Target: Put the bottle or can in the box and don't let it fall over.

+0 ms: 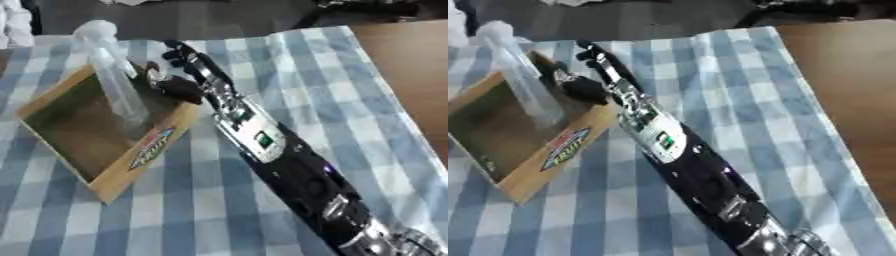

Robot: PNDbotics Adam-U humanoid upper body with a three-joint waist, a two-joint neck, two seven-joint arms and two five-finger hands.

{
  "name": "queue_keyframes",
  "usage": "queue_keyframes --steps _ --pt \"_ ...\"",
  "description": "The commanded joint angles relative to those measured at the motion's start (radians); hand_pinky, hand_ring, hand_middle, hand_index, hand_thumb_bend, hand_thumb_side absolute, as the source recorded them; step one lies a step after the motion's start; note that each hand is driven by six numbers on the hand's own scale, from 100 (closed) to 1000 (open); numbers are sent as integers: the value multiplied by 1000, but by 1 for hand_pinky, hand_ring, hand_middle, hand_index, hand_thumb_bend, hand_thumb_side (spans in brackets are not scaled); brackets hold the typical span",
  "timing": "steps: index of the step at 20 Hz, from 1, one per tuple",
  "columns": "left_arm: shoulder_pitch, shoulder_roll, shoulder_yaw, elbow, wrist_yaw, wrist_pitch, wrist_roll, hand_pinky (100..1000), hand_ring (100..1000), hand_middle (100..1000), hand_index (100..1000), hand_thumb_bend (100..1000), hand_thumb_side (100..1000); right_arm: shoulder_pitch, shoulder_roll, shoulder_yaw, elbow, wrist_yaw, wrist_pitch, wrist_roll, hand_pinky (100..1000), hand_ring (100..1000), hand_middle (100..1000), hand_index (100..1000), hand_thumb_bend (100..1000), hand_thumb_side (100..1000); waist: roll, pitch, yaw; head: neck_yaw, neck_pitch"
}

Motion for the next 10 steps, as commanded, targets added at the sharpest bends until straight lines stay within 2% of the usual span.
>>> queue_keyframes --steps 1,8,9,10 --pt "1 45 15 -7 -1 -1 4 734 639 603 811 170 436 -8 -44 0 -45 -17 16 0 1000 934 858 1000 100 447 1 -28 -4 12 9" --pt "15 54 20 -6 -4 -2 10 735 640 604 811 169 438 24 -157 -5 -149 -90 55 -1 1000 935 857 1000 100 408 -6 -40 -25 48 22" --pt "16 55 21 -6 -4 -2 10 736 640 604 811 177 431 29 -172 -7 -165 -99 61 -3 1000 935 857 1000 100 531 -7 -41 -28 51 22" --pt "18 55 21 -6 -4 -2 11 736 640 604 811 169 440 36 -192 -11 -183 -109 66 -6 1000 935 857 1000 100 398 -8 -42 -31 53 22"
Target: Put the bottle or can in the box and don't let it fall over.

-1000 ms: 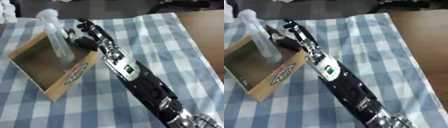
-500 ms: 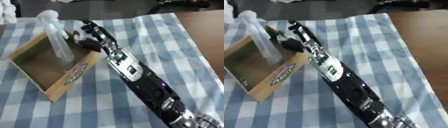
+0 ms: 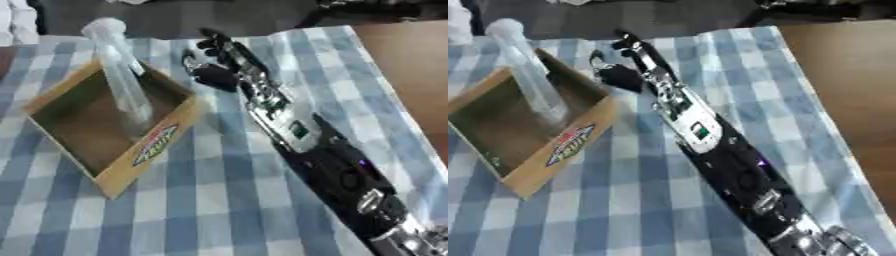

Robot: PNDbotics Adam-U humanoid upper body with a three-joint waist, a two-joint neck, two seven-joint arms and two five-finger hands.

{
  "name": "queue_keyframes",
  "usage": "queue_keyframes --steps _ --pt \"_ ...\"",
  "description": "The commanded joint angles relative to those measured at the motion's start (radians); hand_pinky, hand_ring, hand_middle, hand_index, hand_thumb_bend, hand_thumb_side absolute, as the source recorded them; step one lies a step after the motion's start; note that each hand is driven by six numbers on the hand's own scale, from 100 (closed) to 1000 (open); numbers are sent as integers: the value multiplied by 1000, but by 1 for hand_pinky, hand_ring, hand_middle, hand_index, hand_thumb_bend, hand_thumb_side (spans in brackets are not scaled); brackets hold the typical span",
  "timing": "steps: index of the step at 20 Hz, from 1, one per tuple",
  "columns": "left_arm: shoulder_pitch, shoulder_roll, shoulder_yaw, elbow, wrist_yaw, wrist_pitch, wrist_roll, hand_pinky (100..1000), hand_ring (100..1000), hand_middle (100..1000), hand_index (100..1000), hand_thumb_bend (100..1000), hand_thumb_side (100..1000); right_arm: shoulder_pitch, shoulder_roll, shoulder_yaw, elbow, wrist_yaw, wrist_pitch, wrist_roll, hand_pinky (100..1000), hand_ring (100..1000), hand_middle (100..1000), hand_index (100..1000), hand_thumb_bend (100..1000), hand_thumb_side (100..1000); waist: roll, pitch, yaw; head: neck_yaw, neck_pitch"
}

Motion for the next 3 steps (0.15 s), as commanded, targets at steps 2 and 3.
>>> queue_keyframes --steps 2,3 --pt "-3 41 15 -11 -5 -1 6 736 640 604 811 168 439 8 -87 -20 -94 -46 22 -10 1000 934 856 1000 100 396 0 -31 -7 14 1" --pt "-2 43 16 -11 -5 -1 6 736 640 604 811 167 438 17 -106 -24 -114 -57 26 -13 1000 934 856 1000 100 391 -1 -33 -10 16 0"
